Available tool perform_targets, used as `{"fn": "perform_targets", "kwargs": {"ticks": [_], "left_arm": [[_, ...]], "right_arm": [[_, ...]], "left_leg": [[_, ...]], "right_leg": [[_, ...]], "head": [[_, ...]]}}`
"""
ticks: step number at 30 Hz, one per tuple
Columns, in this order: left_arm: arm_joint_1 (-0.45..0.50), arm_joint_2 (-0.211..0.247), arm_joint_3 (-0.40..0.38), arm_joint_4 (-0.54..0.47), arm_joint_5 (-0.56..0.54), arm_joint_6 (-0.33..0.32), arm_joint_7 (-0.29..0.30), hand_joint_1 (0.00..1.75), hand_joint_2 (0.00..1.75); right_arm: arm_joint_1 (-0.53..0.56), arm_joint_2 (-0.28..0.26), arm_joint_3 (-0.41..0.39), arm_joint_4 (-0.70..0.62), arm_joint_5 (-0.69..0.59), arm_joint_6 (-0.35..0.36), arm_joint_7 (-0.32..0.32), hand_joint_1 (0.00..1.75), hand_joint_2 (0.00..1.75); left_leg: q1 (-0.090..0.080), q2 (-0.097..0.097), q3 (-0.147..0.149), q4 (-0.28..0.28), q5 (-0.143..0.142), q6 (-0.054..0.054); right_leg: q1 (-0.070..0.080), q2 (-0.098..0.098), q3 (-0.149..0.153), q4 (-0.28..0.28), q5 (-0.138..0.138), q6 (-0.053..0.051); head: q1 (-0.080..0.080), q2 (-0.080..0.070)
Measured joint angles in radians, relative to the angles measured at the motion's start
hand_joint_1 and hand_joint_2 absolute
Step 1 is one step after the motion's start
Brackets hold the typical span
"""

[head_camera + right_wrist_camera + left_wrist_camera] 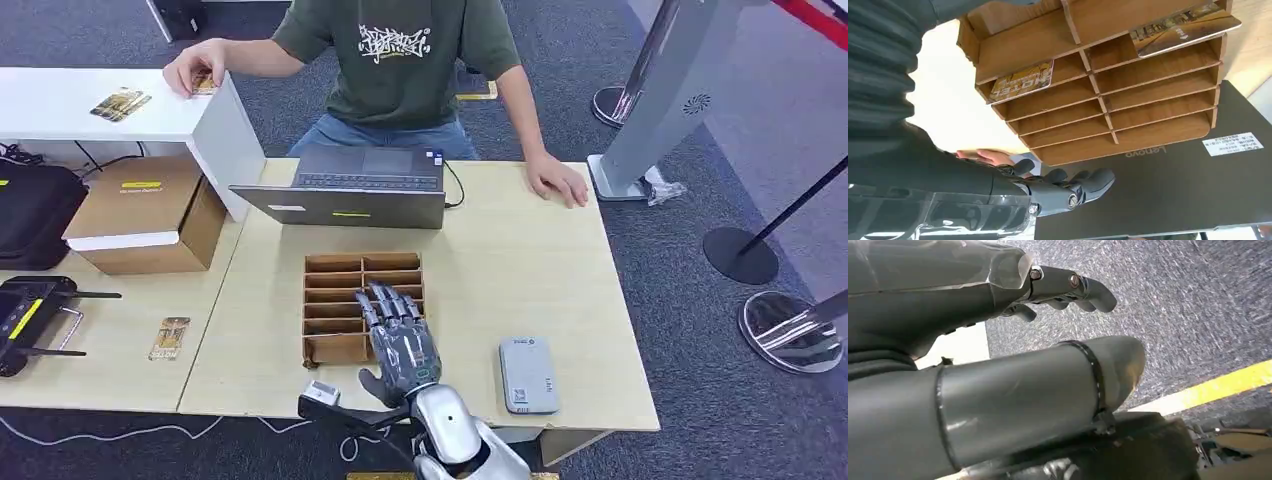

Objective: Pass the card to the sensor for recognition and then transmit it.

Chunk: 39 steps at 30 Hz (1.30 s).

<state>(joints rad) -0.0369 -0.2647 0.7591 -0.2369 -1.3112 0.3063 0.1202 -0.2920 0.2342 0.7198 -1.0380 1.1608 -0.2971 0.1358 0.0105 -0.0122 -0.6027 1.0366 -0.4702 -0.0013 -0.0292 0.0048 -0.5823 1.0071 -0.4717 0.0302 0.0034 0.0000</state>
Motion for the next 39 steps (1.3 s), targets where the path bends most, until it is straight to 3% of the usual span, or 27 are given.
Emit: {"fn": "perform_targets", "kwargs": {"ticks": [24,39], "left_arm": [[0.000,0.008,-0.002,0.000,-0.024,-0.003,0.002,0.00,0.00],[-0.003,0.000,-0.002,0.000,-0.023,-0.013,0.045,0.00,0.00]], "right_arm": [[-0.073,0.031,0.031,0.106,0.075,0.002,0.042,0.00,1.75],[-0.084,0.041,0.033,0.147,0.108,0.036,0.053,0.00,1.75]], "left_leg": [[0.000,0.000,0.000,0.000,0.000,0.000],[0.000,0.000,0.000,0.000,0.000,0.000]], "right_leg": [[0.000,0.000,0.000,0.000,0.000,0.000],[0.000,0.000,0.000,0.000,0.000,0.000]], "head": [[0.000,0.000],[0.000,0.000]]}}
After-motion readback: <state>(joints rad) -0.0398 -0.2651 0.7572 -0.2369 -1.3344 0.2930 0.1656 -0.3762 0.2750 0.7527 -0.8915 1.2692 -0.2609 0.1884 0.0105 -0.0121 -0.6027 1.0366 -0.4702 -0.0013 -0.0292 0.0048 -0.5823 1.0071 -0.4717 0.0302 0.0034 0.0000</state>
